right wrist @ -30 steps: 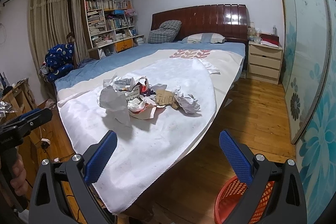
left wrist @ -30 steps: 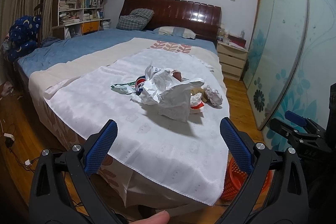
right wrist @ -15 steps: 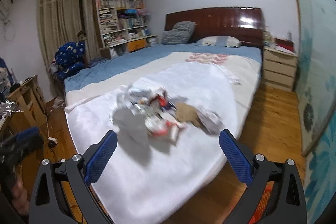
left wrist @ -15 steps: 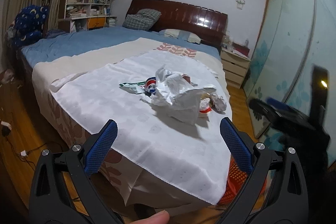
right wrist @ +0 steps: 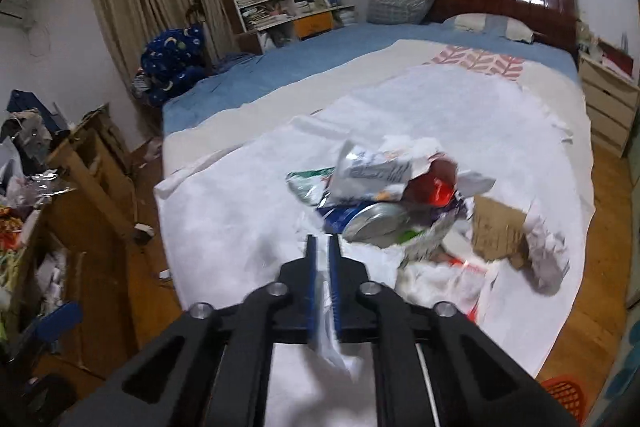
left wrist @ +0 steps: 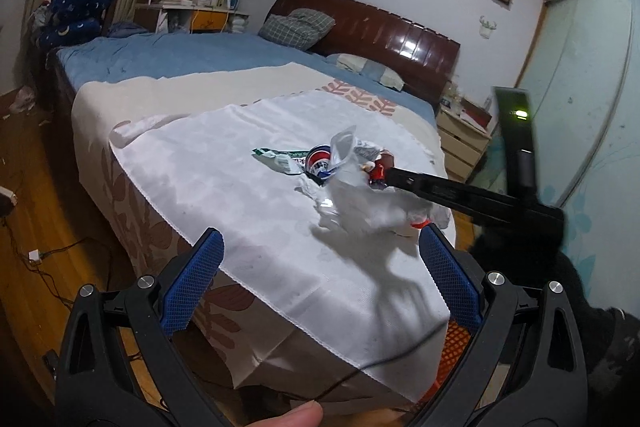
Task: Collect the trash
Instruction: 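Reach into the pile and grasp the white printed plastic bag with the right tool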
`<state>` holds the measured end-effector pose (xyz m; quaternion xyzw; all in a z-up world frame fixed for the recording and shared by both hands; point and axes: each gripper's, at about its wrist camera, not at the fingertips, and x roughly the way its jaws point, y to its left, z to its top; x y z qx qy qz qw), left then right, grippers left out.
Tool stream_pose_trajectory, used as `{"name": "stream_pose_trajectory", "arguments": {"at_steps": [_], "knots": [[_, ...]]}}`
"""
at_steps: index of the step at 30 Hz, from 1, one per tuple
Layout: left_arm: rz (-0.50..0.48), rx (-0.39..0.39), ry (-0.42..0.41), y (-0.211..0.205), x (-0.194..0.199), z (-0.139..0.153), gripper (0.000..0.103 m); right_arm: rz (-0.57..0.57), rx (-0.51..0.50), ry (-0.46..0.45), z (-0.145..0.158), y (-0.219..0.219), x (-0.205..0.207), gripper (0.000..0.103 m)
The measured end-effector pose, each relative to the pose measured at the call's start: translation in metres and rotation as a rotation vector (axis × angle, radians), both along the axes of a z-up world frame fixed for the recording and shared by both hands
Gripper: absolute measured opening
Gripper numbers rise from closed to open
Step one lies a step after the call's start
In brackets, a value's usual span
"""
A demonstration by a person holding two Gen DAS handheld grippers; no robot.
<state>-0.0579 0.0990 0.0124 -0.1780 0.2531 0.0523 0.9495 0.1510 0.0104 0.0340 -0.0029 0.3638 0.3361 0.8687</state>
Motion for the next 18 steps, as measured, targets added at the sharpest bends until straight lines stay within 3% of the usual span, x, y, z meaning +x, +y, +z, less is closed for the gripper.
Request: {"name": "stream_pose_trajectory", "arguments": {"at_steps": [4, 8, 10, 13, 16, 18], "knots": [[0.015, -0.021, 0.006, 0.002, 0.001, -0.003, 0.097, 0.015, 0.053, 0.023, 0.007, -0.022, -0.016, 0.003], [0.016, -0.028, 0.021, -0.001, 0.008, -0.007, 0.097, 0.050, 0.031, 0.081, -0.017, -0.040, -0.028, 0.008], [0.015, -0.015, 0.028, -0.004, 0.010, -0.009, 0.097, 0.080, 0.017, 0.048, -0.022, -0.044, -0.043, 0.011], [0.024, -0.008, 0.029, -0.002, 0.010, -0.010, 0.097, 0.136, 0.011, -0.035, -0.032, -0.045, -0.071, 0.086], [0.044, -0.020, 0.022, 0.003, 0.007, -0.009, 0.097, 0.165, -0.050, -0.087, -0.044, -0.031, -0.084, 0.088], [0.061, -0.030, 0.017, 0.008, 0.006, -0.010, 0.097, 0.171, -0.098, -0.081, -0.056, -0.019, -0.080, 0.082]]}}
